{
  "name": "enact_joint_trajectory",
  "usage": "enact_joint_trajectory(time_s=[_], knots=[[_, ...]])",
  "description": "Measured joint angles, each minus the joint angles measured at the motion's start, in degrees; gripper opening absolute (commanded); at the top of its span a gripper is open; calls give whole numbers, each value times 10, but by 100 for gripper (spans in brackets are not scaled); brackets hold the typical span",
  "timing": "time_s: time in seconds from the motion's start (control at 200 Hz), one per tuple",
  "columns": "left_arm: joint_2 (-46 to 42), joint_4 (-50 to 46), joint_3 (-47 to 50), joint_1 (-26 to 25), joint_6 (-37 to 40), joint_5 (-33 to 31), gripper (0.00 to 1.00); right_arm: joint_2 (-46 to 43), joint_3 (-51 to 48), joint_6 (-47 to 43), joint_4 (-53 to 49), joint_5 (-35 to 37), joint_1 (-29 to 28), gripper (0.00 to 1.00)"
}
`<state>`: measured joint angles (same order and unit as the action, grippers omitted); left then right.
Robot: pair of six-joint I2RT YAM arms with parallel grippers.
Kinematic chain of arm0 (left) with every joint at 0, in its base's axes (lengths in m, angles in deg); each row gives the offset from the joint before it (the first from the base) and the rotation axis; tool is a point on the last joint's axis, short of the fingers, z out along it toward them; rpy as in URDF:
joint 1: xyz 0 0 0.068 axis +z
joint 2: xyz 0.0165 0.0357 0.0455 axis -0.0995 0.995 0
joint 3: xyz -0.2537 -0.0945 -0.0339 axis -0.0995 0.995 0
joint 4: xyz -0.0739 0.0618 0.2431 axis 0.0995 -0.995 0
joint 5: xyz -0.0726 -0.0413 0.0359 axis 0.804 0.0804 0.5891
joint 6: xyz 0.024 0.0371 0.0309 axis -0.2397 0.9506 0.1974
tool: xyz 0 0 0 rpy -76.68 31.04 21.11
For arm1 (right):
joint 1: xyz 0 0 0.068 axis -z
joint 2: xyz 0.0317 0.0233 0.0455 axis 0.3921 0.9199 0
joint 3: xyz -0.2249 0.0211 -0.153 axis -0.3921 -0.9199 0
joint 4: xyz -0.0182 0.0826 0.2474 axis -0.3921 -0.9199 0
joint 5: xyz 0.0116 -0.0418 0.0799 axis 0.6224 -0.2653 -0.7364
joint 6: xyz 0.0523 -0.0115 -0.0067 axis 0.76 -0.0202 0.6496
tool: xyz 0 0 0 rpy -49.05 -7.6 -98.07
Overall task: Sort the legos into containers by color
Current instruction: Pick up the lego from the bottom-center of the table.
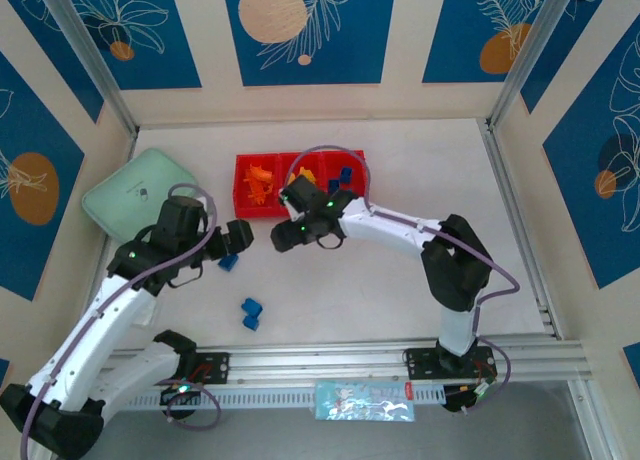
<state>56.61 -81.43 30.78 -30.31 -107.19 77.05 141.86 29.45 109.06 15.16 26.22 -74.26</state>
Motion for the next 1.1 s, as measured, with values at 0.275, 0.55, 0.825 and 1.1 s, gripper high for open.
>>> enact_joint_trajectory(time_s=[0.275, 0.55, 0.825, 1.1], knots=[[-45, -45, 14, 0, -5, -15, 99, 69, 0, 20, 31, -16, -71, 84], [-93, -97, 16, 1, -17, -41, 99, 82, 0, 24, 51, -29, -110, 89], [-126, -130, 16, 1, -35, -63, 99, 86, 1, 24, 54, -32, -150, 92], [-147, -153, 16, 1, -48, -79, 99, 126, 30, 24, 45, -31, -178, 91]])
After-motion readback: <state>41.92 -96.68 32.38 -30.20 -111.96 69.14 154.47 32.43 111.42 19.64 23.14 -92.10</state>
